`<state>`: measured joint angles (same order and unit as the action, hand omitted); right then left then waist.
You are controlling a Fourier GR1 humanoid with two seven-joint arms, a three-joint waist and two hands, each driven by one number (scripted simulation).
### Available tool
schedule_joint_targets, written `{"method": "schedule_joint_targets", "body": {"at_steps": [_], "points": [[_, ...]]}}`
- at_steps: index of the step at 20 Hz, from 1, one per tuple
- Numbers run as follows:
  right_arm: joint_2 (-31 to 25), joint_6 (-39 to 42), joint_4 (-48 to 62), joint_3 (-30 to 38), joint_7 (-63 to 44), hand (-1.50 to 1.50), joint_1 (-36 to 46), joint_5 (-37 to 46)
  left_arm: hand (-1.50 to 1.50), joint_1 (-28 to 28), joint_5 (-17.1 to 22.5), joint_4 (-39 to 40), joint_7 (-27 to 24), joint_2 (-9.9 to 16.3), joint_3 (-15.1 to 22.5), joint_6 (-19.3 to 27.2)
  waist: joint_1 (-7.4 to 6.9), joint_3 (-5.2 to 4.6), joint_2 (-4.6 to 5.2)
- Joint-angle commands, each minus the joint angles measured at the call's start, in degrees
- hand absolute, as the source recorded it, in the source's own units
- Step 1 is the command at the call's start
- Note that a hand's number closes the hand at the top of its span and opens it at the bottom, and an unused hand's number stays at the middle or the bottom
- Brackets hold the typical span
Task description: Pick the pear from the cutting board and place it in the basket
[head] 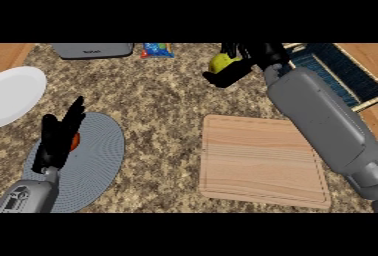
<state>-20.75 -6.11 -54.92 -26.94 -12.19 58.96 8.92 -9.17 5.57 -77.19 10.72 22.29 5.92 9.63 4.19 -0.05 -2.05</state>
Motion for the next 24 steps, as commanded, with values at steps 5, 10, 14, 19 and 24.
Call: {"method": "schedule_joint_targets", "body": {"at_steps": [5, 10, 14, 19, 24], "points": [[-11.90, 4.77, -22.48, 10.24, -20.32, 1.50, 4.05, -6.14, 0.00, 0.59, -0.94, -0.66, -0.49, -1.30, 0.78, 0.02, -1.30, 0.01, 0.86], [-17.91, 9.48, -29.29, 16.80, -30.66, 1.50, 6.48, -9.02, 0.00, -1.98, -0.05, 0.75, -1.43, -0.57, -0.60, -2.99, -2.84, 0.01, 1.59], [-20.54, 13.09, -27.66, 19.36, -33.70, 1.50, 9.75, -6.99, 0.00, -2.99, -1.72, -1.87, 2.42, -0.81, -0.26, -1.95, -3.93, 0.03, 1.80], [-26.34, 20.03, -18.09, 14.26, -30.90, 1.50, 13.06, 1.39, 0.00, -1.72, -2.50, -2.34, 0.91, -2.58, 1.35, -1.90, -4.77, -0.04, 2.13], [-31.70, 25.41, -11.33, 11.99, -26.28, 1.50, 12.75, 7.61, 0.00, -1.49, -1.39, -1.27, -1.08, -0.75, -0.84, -4.12, -5.13, -0.04, 2.29]]}}
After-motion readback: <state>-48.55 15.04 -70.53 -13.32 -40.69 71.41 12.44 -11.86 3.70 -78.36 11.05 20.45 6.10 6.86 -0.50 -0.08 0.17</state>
